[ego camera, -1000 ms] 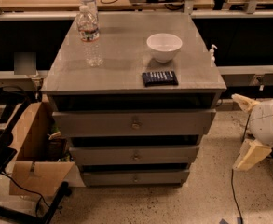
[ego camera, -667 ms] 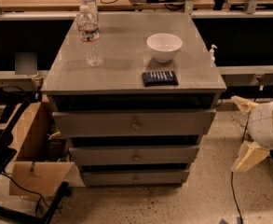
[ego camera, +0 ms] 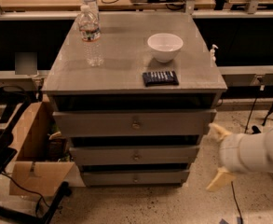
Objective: Open bottom drawer
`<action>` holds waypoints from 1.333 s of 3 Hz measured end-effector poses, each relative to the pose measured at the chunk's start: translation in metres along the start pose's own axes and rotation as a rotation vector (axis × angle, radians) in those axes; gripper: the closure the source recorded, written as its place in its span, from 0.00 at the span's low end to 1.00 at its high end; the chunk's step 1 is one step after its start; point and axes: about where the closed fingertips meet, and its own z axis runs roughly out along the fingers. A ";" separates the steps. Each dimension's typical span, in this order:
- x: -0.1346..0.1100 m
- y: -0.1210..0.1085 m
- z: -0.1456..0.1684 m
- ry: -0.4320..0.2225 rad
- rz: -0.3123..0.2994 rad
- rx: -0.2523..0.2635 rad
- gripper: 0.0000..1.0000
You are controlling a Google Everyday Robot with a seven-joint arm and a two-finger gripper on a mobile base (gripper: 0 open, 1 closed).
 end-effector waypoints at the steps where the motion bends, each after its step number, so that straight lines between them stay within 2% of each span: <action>1: 0.001 0.026 0.068 -0.048 0.040 -0.007 0.00; 2: 0.006 0.032 0.133 -0.082 0.059 0.008 0.00; 3: 0.025 0.042 0.205 -0.108 0.108 0.012 0.00; 4: 0.043 0.052 0.234 -0.106 0.161 0.003 0.00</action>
Offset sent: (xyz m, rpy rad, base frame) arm 0.0649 0.0648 -0.1998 0.1462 -0.0262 -0.0261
